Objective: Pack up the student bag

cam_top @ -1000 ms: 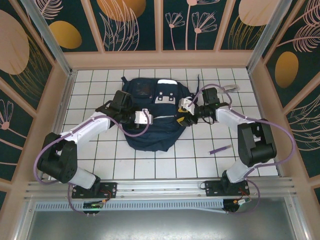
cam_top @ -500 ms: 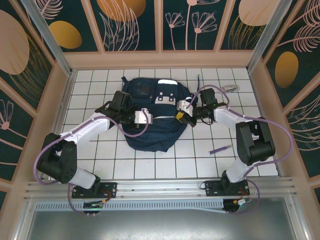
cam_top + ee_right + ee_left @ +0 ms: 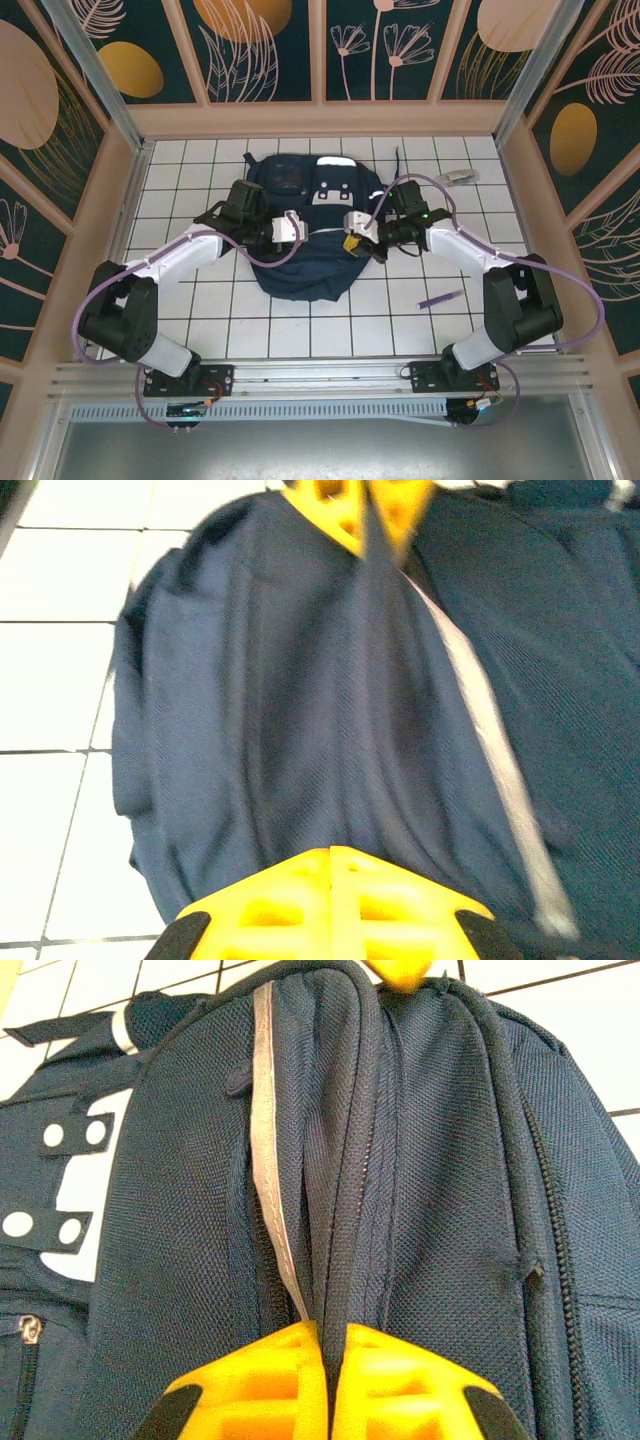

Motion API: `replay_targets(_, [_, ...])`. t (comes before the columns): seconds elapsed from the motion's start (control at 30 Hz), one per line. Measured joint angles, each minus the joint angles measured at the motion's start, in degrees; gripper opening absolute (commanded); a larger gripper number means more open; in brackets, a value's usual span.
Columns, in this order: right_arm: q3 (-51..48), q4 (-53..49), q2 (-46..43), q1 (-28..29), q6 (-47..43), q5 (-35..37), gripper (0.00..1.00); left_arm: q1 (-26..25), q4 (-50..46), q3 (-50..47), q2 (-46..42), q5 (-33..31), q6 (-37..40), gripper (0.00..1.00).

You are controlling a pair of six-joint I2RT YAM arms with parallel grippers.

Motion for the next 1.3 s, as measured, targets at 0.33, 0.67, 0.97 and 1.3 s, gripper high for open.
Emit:
replay_targets(0.33, [-7.3,11.7,-6.1,-6.8,10.0,-1.8,0.56,0.0,2.2,0.0,0.3,2.0,-0.9,0.00])
replay_targets(0.67, [-1.1,8.9,0.9,-17.1,-0.3,0.7,0.55,0.0,2.0,0.0,0.7,6.6,0.4,0.00])
replay_targets(0.97, [5.4,4.4,10.4,-12.0,-5.3,-0.4,0.51,0.0,2.1,0.0,0.7,8.4,0.0,0.00])
replay_targets(1.3, [5.9,-1.3,11.5,-10.4,-7.8,-0.6,0.00,0.3,2.4,0.0,0.7,7.7,-2.5,0.00])
